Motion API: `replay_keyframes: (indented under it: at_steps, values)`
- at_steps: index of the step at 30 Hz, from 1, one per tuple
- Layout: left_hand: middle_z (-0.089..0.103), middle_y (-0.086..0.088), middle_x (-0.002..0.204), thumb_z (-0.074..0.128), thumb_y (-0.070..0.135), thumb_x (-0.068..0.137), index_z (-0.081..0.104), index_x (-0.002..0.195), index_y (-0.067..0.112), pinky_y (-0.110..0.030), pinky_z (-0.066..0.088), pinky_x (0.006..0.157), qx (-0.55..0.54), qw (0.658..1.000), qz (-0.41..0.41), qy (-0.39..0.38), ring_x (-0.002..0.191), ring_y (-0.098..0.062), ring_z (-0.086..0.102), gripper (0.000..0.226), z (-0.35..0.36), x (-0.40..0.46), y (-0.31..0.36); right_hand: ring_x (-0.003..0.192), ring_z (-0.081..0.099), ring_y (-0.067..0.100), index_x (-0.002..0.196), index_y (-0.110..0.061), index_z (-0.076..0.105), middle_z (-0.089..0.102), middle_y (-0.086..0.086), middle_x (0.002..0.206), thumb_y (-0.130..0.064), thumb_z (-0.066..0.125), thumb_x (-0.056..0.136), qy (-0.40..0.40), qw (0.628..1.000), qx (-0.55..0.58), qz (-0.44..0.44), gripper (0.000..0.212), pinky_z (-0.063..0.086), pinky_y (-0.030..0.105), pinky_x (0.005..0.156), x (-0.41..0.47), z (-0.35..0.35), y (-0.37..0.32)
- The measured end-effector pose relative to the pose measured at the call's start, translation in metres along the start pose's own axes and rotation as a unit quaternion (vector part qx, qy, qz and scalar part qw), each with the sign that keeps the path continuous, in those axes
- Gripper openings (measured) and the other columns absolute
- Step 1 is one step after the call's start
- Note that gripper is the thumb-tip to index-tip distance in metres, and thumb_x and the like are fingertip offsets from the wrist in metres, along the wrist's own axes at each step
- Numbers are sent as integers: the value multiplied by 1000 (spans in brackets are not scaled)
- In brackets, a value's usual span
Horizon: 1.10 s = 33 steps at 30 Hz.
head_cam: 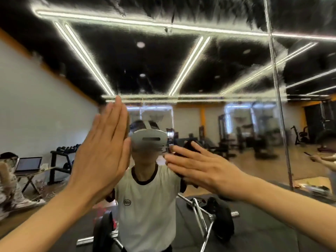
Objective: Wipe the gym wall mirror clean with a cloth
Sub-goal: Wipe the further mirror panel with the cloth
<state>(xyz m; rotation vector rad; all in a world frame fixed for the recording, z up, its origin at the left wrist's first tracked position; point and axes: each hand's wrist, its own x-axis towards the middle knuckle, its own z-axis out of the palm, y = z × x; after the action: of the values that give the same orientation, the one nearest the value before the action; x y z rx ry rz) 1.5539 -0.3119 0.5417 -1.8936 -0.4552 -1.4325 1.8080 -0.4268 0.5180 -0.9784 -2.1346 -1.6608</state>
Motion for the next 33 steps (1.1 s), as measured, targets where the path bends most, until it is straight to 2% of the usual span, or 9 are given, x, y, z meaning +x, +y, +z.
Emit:
replay_keyframes:
  at_steps: [2, 7, 11, 15, 18, 22, 26, 30, 33]
  values:
    - [1, -12, 169, 21, 31, 106, 5, 161, 5, -25, -9, 124, -2, 1000, -25, 1, 156, -15, -6, 63, -6, -3, -15, 149, 25, 23, 144, -6, 51, 45, 11, 154, -27, 24, 112, 33, 997, -25, 62, 47, 12, 40, 125, 46, -15, 39]
    - [-6, -6, 170, 20, 33, 107, -2, 161, 11, -25, -11, 124, 4, 999, -38, -12, 156, -15, -7, 63, -1, -7, -34, 151, 25, 32, 147, -4, 47, 40, 13, 157, -17, 41, 107, 173, 955, 8, 239, 43, 4, 43, 123, 130, -29, 90]
    - [-5, -7, 170, 22, 33, 106, 2, 162, 8, -24, -12, 123, -9, 999, -45, -1, 156, -15, -7, 63, 2, -8, -33, 147, 33, 32, 144, -3, 48, 42, 14, 154, -6, 54, 98, 123, 985, -2, 122, 46, 5, 41, 126, 78, 15, -3]
    - [-5, -9, 170, 22, 32, 106, 4, 161, 5, -24, -12, 123, 2, 999, -49, -9, 156, -15, -8, 64, 2, -8, -32, 151, 26, 23, 151, -13, 39, 36, 5, 159, -19, 44, 106, 29, 1000, 5, 9, 45, 12, 42, 126, 31, 21, -41]
    - [-6, -9, 170, 21, 32, 105, 3, 161, 5, -25, -13, 123, -1, 999, -46, -15, 156, -16, -9, 65, 1, -7, -33, 150, 25, 31, 151, -6, 41, 38, 14, 158, -11, 47, 103, 71, 989, -38, 123, 48, 11, 47, 124, 96, -3, 13]
    - [-8, -3, 170, 22, 34, 107, 1, 162, 11, -23, -11, 123, -31, 999, -24, -12, 155, -12, -9, 63, -9, -13, -45, 153, 17, 33, 152, -4, 39, 32, 12, 162, -16, 36, 108, 176, 938, -8, 299, 46, 0, 45, 123, 173, -23, 64]
    - [-6, -1, 169, 16, 38, 108, -1, 161, 16, -25, -9, 124, -16, 1000, -22, -8, 155, -9, -8, 61, -23, -40, -87, 151, 23, 30, 148, -3, 45, 36, 15, 158, -2, 54, 98, 137, 973, -27, 186, 51, 1, 43, 125, 116, 23, -20]
    - [-1, -6, 170, 10, 43, 106, 6, 162, 10, -51, 5, 126, -14, 998, -41, -43, 157, -24, 0, 66, -20, -68, -124, 151, 24, 23, 151, -12, 38, 34, 5, 159, -18, 36, 109, 36, 999, -9, 23, 42, 7, 40, 126, 57, 32, -65]
    - [-2, -6, 170, 11, 38, 107, 9, 161, 6, -34, -4, 127, 13, 999, -26, -33, 157, -17, -3, 63, -27, -70, -123, 150, 26, 30, 149, -6, 43, 38, 13, 157, -8, 47, 103, 41, 997, -35, 59, 46, 4, 38, 126, 96, 16, -17]
